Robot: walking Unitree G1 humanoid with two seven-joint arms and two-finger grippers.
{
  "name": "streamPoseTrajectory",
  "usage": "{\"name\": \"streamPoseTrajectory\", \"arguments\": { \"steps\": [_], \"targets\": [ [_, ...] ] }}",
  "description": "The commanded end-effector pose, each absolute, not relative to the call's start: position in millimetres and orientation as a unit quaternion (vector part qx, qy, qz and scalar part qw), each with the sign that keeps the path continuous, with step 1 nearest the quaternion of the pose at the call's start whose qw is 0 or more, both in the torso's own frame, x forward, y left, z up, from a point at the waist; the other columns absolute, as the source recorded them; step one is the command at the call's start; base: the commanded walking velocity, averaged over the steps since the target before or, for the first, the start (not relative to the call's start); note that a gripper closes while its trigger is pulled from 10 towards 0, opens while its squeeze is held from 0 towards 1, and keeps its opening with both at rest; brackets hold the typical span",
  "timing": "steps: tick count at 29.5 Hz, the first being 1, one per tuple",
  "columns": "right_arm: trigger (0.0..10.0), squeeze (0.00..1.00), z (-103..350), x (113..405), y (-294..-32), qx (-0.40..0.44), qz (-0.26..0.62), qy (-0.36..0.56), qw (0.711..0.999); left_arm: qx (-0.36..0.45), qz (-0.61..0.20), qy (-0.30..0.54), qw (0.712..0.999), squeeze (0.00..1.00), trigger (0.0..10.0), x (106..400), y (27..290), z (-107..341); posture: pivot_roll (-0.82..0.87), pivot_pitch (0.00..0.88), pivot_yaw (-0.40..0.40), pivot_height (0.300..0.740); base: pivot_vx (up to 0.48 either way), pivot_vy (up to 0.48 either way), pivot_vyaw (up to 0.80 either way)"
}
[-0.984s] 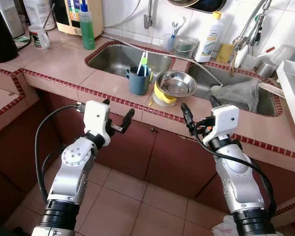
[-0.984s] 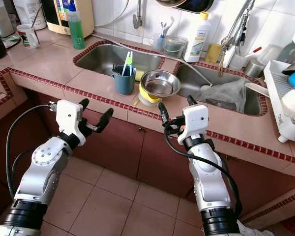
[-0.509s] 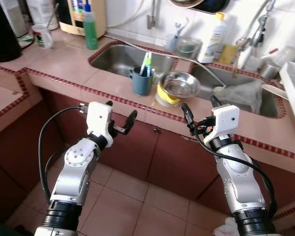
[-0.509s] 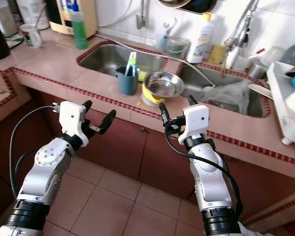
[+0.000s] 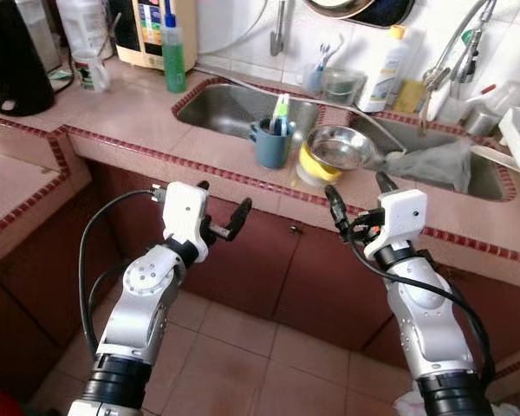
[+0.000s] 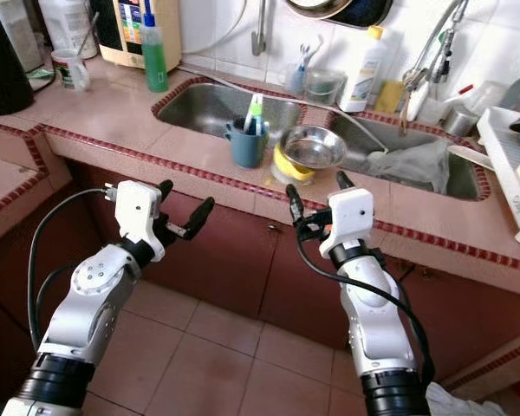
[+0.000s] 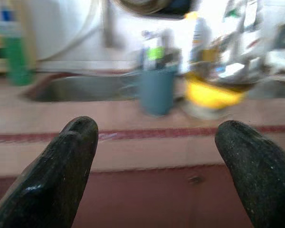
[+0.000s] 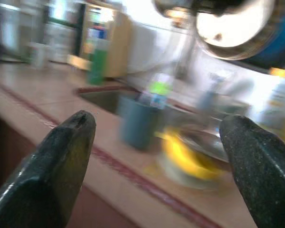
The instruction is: Kitchen organization
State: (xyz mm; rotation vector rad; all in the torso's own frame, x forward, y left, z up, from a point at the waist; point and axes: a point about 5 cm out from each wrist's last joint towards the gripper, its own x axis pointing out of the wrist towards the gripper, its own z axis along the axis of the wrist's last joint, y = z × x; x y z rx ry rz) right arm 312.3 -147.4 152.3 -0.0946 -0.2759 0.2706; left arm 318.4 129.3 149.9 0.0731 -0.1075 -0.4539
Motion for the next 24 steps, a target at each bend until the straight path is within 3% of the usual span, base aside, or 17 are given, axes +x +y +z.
{"name": "streamPoseTrajectory", "arguments": {
  "steps": [1, 7, 24],
  "targets": [
    [10.0, 0.0, 158.7, 312.7, -150.0, -0.054, 0.134, -0.149, 0.978, 0.045, -0.23, -0.06, 0.97, 0.0, 10.0, 318.5, 125.9, 151.7, 0.01, 0.0, -0.08, 0.74, 0.0, 0.0, 0.0],
    [10.0, 0.0, 151.0, 315.7, -153.6, -0.065, 0.125, -0.125, 0.982, 0.046, -0.232, -0.062, 0.97, 0.0, 10.0, 317.7, 125.9, 152.0, 0.01, 0.0, -0.078, 0.74, 0.0, 0.0, 0.0],
    [10.0, 0.0, 153.1, 317.2, -154.6, -0.043, 0.117, -0.122, 0.985, 0.042, -0.236, -0.064, 0.969, 0.0, 10.0, 317.3, 127.9, 153.0, 0.01, 0.0, -0.081, 0.74, 0.0, 0.0, -0.71]
  ]
}}
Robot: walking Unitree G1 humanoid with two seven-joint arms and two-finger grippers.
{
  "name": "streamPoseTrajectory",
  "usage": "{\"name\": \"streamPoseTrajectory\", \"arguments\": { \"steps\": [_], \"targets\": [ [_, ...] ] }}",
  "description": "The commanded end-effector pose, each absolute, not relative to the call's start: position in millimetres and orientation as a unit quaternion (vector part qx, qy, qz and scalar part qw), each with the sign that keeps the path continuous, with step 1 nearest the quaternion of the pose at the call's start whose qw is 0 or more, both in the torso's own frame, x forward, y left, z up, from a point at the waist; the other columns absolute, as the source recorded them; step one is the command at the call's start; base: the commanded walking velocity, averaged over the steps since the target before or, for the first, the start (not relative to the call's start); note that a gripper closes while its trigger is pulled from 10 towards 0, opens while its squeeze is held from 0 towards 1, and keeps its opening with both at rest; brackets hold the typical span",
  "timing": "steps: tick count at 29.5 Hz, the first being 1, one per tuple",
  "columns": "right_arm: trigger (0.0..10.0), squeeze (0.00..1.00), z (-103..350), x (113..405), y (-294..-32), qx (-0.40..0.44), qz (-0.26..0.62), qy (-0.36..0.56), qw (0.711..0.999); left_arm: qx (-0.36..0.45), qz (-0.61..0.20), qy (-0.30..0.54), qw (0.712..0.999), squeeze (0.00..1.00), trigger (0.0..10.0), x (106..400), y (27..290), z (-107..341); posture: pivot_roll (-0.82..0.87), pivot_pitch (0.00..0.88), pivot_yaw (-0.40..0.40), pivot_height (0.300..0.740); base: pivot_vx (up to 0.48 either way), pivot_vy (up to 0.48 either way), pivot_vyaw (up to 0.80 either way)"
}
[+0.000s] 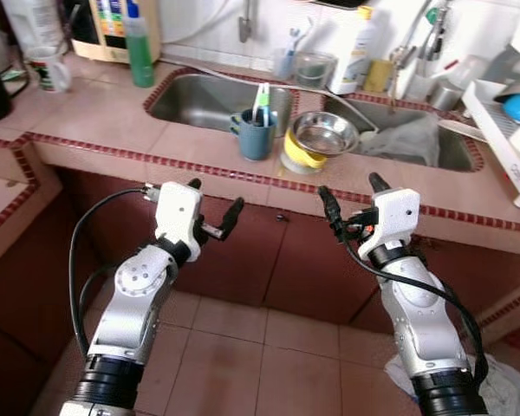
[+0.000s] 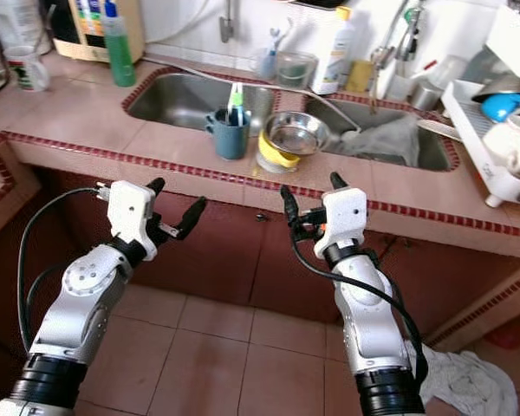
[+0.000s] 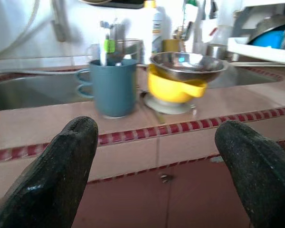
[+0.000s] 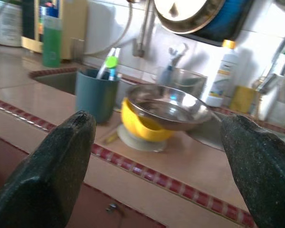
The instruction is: Kitchen organization
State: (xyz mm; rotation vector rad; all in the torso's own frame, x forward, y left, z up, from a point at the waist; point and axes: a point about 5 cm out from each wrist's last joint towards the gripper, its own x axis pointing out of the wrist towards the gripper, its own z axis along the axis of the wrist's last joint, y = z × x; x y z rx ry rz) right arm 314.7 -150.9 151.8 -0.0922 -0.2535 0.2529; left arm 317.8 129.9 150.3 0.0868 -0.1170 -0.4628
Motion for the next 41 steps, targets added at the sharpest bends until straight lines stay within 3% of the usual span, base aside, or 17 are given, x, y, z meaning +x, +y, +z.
{"name": "streamPoseTrajectory", "arguments": {
  "steps": [1, 12, 31, 41],
  "targets": [
    [10.0, 0.0, 153.1, 317.3, -154.5, -0.042, 0.118, -0.122, 0.985, 0.042, -0.236, -0.065, 0.969, 0.0, 10.0, 317.2, 127.8, 153.2, 0.01, 0.0, -0.081, 0.74, 0.0, 0.0, -0.73],
    [10.0, 0.0, 154.2, 316.7, -155.3, -0.048, 0.113, -0.127, 0.984, 0.037, -0.242, -0.067, 0.967, 0.0, 10.0, 316.6, 127.4, 154.2, 0.01, 0.0, -0.079, 0.74, 0.105, 0.0, -0.65],
    [10.0, 0.0, 154.9, 316.1, -154.5, -0.047, 0.12, -0.128, 0.983, 0.035, -0.244, -0.068, 0.967, 0.0, 10.0, 315.4, 126.0, 154.2, 0.01, 0.0, -0.084, 0.74, 0.308, 0.0, 0.0],
    [10.0, 0.0, 153.4, 316.6, -154.6, -0.041, 0.121, -0.119, 0.985, 0.034, -0.243, -0.064, 0.967, 0.0, 10.0, 315.0, 125.4, 152.6, 0.01, 0.0, -0.086, 0.74, 0.048, 0.0, -0.65]
  ]
}}
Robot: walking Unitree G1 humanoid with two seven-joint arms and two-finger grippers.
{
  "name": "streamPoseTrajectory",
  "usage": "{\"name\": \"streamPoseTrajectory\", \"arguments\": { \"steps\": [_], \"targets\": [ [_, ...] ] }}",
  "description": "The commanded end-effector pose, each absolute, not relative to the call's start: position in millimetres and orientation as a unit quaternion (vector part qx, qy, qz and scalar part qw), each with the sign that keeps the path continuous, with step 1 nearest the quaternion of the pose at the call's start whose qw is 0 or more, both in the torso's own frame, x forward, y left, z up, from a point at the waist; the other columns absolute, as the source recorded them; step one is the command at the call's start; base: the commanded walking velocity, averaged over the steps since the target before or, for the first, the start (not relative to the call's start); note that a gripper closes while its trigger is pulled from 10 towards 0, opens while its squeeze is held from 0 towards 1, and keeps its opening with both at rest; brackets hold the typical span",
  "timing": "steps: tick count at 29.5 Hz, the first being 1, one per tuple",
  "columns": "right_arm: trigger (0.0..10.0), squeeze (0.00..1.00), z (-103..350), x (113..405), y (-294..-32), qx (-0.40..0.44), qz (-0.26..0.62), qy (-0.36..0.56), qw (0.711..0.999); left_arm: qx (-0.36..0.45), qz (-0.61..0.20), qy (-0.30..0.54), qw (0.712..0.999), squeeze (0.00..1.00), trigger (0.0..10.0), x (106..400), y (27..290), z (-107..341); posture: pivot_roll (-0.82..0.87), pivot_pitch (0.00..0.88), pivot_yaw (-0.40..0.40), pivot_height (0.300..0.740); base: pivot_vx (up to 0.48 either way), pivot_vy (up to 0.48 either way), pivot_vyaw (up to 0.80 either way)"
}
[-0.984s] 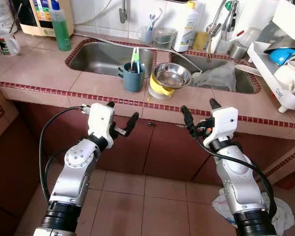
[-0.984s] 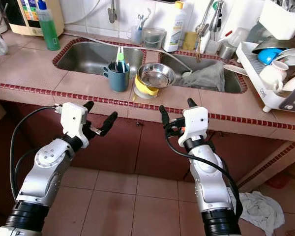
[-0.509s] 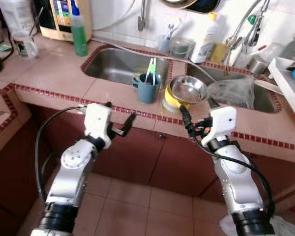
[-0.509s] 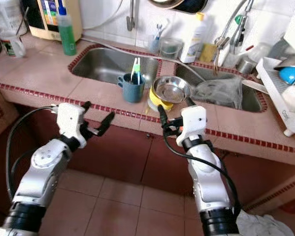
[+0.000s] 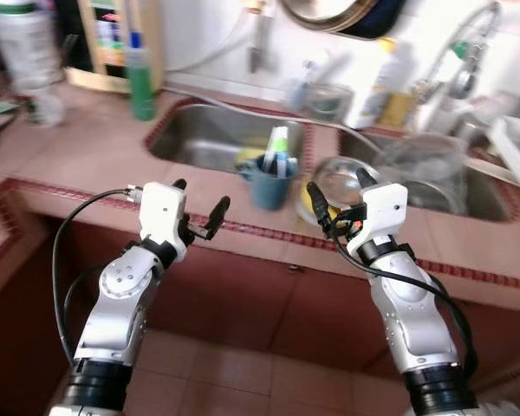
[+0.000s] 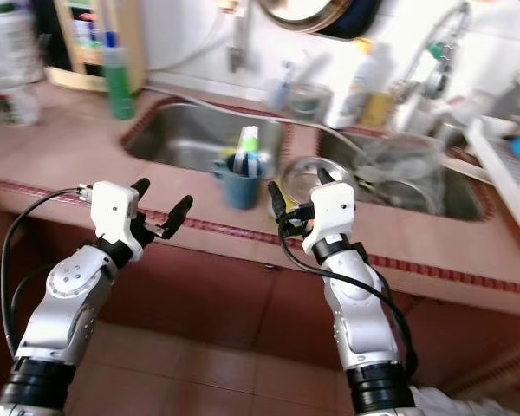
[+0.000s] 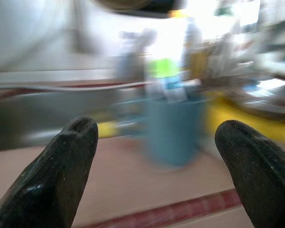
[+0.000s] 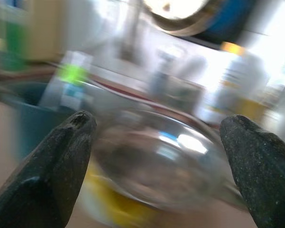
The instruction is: Kitchen organization
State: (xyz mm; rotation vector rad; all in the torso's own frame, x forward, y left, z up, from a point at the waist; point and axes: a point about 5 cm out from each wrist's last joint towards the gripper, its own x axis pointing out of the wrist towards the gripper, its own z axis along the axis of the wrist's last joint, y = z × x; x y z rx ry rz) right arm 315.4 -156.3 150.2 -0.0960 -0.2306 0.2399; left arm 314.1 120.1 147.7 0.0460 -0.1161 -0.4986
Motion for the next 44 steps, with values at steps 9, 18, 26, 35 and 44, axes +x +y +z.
{"name": "streamPoseTrajectory", "arguments": {
  "steps": [9, 18, 26, 35, 44],
  "targets": [
    [10.0, 0.0, 153, 316, -155, -0.042, 0.121, -0.114, 0.985, 0.033, -0.249, -0.061, 0.966, 0.0, 10.0, 314, 123, 151, 0.01, 0.0, -0.089, 0.74, 0.0, 0.0, -0.66],
    [10.0, 0.0, 155, 317, -154, -0.048, 0.121, -0.122, 0.984, 0.025, -0.226, -0.043, 0.973, 0.0, 10.0, 319, 125, 149, 0.01, 0.0, -0.088, 0.74, 0.0, 0.0, -0.49],
    [10.0, 0.0, 153, 316, -153, -0.052, 0.122, -0.121, 0.984, 0.044, -0.237, -0.041, 0.97, 0.0, 10.0, 318, 126, 147, 0.01, 0.0, -0.086, 0.74, 0.0, 0.0, 0.0],
    [10.0, 0.0, 153, 316, -153, -0.054, 0.123, -0.121, 0.984, 0.067, -0.229, -0.033, 0.97, 0.0, 10.0, 318, 133, 144, 0.01, 0.0, -0.085, 0.74, 0.0, 0.0, 0.0],
    [10.0, 0.0, 154, 317, -152, -0.052, 0.122, -0.123, 0.984, 0.043, -0.192, -0.057, 0.979, 0.0, 10.0, 329, 129, 157, 0.02, 0.0, -0.088, 0.74, 0.0, 0.0, 0.0]
  ]
}}
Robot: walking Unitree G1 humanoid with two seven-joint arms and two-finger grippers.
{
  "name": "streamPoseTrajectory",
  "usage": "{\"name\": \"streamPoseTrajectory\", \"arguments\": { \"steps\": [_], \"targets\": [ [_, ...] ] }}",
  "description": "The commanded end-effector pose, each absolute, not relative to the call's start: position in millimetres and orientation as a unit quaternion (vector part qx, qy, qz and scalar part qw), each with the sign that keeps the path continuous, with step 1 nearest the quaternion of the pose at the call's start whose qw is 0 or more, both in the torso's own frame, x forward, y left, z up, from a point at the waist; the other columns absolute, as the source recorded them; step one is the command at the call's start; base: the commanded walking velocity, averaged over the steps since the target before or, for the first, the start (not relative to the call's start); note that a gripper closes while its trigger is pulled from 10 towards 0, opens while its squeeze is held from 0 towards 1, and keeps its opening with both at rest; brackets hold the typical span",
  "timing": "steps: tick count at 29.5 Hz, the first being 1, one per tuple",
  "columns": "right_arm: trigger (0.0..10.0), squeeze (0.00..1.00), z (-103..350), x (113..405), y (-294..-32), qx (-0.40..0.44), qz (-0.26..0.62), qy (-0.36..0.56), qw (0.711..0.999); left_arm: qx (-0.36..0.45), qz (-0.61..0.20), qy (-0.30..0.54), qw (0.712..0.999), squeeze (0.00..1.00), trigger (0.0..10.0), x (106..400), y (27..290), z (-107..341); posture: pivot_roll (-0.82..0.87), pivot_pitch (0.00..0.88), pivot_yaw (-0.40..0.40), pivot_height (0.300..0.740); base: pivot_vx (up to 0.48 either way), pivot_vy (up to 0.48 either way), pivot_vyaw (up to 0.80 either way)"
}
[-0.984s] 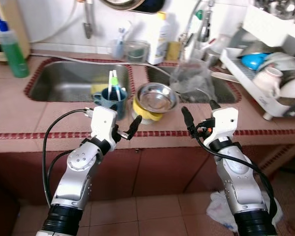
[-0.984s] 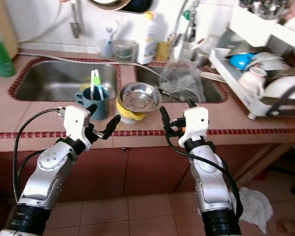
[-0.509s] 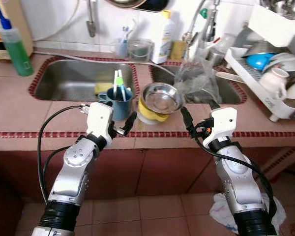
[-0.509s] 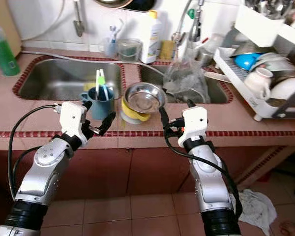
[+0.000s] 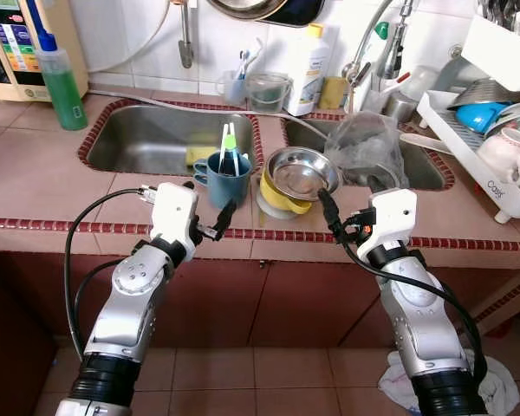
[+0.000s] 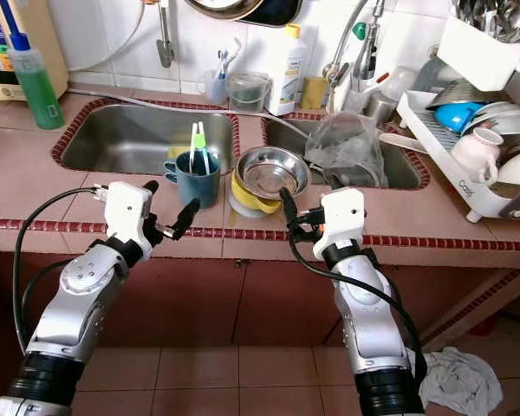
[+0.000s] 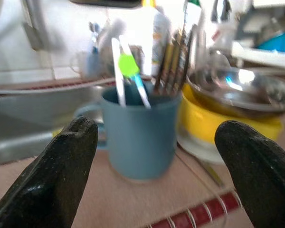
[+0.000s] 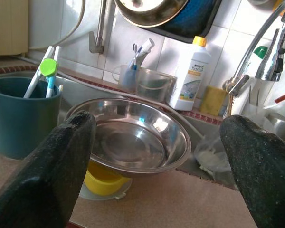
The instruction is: Kitchen organization
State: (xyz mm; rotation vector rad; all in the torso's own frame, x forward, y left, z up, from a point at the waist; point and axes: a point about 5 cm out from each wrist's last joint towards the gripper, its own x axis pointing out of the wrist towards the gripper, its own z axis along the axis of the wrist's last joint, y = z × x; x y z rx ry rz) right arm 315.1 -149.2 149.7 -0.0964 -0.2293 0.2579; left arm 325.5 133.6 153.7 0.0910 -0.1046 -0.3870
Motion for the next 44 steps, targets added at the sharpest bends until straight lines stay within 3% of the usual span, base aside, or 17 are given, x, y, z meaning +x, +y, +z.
{"name": "streamPoseTrajectory", "arguments": {
  "steps": [1, 13, 18, 27, 44],
  "targets": [
    [10.0, 0.0, 154, 317, -152, -0.051, 0.122, -0.123, 0.984, 0.044, -0.192, -0.059, 0.979, 0.0, 10.0, 330, 128, 158, 0.02, 0.0, -0.088, 0.74, 0.0, 0.0, 0.0],
    [10.0, 0.0, 156, 314, -149, -0.048, 0.131, -0.127, 0.982, 0.03, -0.211, -0.08, 0.974, 0.0, 10.0, 345, 103, 170, -0.01, 0.0, -0.074, 0.74, 0.0, 0.0, 0.0],
    [10.0, 0.0, 154, 303, -140, -0.042, 0.197, -0.117, 0.973, 0.033, -0.225, -0.085, 0.97, 0.0, 10.0, 349, 95, 171, -0.02, 0.0, -0.067, 0.74, 0.0, 0.0, 0.0],
    [10.0, 0.0, 150, 287, -135, -0.041, 0.278, -0.091, 0.955, 0.033, -0.226, -0.087, 0.97, 0.0, 10.0, 353, 95, 172, -0.03, 0.0, -0.061, 0.74, 0.0, 0.0, 0.0],
    [10.0, 0.0, 154, 278, -132, -0.036, 0.301, -0.082, 0.949, 0.025, -0.197, -0.075, 0.977, 0.0, 10.0, 361, 92, 169, -0.05, 0.0, -0.063, 0.74, 0.0, 0.0, 0.0]
  ]
}}
